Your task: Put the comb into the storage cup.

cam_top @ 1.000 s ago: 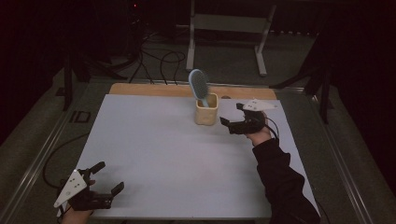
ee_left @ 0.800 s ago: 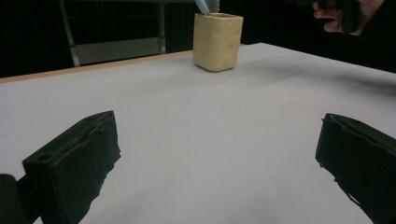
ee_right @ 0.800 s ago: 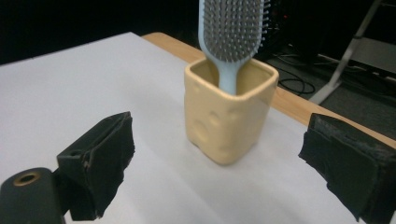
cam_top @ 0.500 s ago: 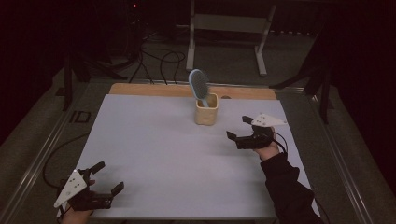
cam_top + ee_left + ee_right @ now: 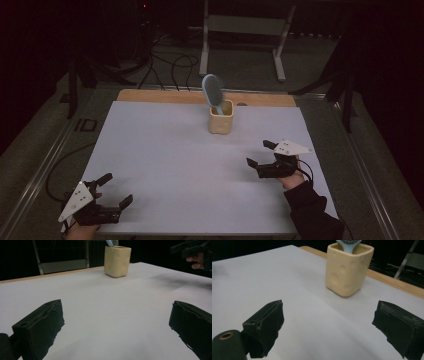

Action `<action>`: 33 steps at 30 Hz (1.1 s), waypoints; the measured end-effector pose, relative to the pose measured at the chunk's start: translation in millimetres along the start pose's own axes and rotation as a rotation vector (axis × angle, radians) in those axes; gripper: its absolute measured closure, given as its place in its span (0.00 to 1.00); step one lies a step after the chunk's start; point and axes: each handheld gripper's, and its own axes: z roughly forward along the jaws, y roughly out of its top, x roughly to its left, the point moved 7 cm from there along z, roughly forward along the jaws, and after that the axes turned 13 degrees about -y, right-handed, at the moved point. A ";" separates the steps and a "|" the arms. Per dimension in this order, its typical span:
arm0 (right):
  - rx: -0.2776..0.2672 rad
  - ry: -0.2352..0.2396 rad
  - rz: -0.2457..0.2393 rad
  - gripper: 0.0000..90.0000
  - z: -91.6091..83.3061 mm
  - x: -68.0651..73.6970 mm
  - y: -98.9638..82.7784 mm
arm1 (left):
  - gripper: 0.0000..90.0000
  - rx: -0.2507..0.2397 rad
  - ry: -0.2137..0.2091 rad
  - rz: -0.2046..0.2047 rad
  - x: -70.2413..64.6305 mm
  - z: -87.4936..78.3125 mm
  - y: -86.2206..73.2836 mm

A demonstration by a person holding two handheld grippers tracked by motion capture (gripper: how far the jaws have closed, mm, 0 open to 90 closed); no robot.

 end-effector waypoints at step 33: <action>0.063 -0.116 0.036 0.10 -59.5 8.6 -66.8 | 0.00 0.001 -0.001 0.003 -0.3 -0.1 0.1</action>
